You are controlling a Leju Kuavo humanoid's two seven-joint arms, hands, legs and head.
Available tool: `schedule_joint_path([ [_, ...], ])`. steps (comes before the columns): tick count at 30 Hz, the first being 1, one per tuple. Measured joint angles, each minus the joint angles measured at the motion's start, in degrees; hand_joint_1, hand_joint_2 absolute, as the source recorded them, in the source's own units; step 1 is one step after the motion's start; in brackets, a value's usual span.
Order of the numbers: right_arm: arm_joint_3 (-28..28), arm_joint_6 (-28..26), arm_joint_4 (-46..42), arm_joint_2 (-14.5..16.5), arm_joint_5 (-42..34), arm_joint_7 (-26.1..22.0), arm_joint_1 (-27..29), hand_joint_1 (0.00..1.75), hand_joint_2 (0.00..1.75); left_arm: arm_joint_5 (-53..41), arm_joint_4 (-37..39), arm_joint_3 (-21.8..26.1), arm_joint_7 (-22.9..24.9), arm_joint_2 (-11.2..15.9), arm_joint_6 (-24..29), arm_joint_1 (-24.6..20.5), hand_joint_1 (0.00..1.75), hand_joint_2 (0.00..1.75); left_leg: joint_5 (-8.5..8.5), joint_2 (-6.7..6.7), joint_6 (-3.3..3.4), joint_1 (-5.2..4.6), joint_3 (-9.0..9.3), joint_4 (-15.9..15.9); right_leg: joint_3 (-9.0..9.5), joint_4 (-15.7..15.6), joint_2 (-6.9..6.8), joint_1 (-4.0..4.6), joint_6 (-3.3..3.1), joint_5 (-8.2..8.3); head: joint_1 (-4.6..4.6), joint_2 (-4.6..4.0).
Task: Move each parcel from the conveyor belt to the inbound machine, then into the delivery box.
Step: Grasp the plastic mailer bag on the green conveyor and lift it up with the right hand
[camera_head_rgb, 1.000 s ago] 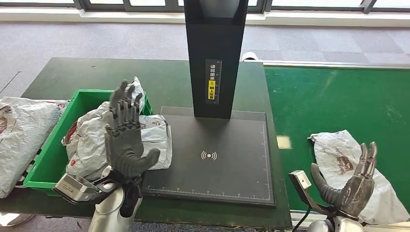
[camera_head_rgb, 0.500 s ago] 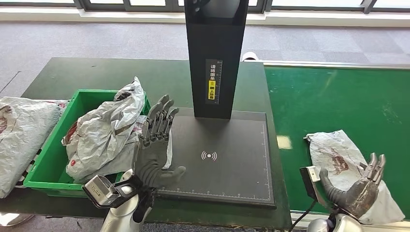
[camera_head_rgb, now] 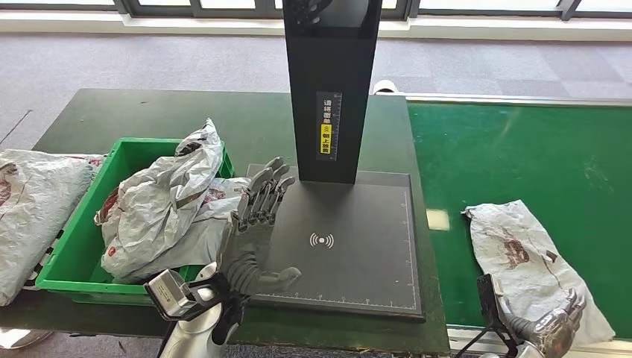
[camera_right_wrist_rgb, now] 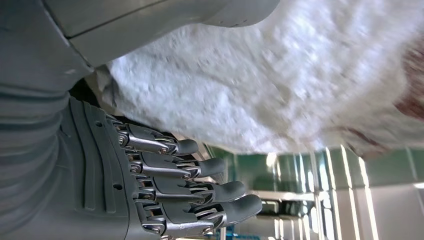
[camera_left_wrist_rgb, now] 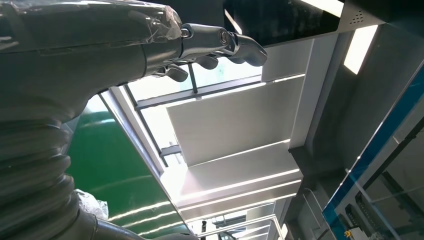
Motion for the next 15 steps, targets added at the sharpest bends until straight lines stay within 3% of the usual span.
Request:
schedule_joint_path([
  [6,0.0,2.4,4.0,-1.4,0.4,3.0,-0.7,0.0,1.75,0.0,0.4,-0.2,0.0,0.0,-0.3,0.0,0.0,1.75,0.0,0.0,0.0,0.0,-0.01,0.0,0.01,0.0,0.0,-0.02,0.0,0.0,0.0,0.0],
  [10,0.2,4.1,6.1,-2.0,1.0,4.5,-1.7,0.49,1.75,0.0,0.9,-0.2,0.0,0.0,-0.2,-0.1,0.0,1.75,0.0,0.02,0.01,0.0,0.01,0.0,0.03,0.0,0.0,-0.02,0.01,0.0,0.0,0.0],
  [14,1.0,5.7,7.7,-2.6,1.5,5.3,-2.6,1.75,1.75,0.0,1.5,-0.2,0.0,0.1,0.3,-0.2,0.0,1.75,0.0,0.02,0.02,-0.01,0.04,0.0,0.06,0.0,0.0,-0.03,0.02,0.01,0.0,0.0],
  [15,1.0,5.9,8.0,-2.8,1.6,5.4,-2.7,1.75,1.75,0.0,1.6,-0.2,0.0,0.1,0.4,-0.2,0.0,1.75,0.0,0.02,0.02,-0.01,0.04,0.0,0.07,0.0,-0.01,-0.03,0.03,0.02,0.0,0.0],
])
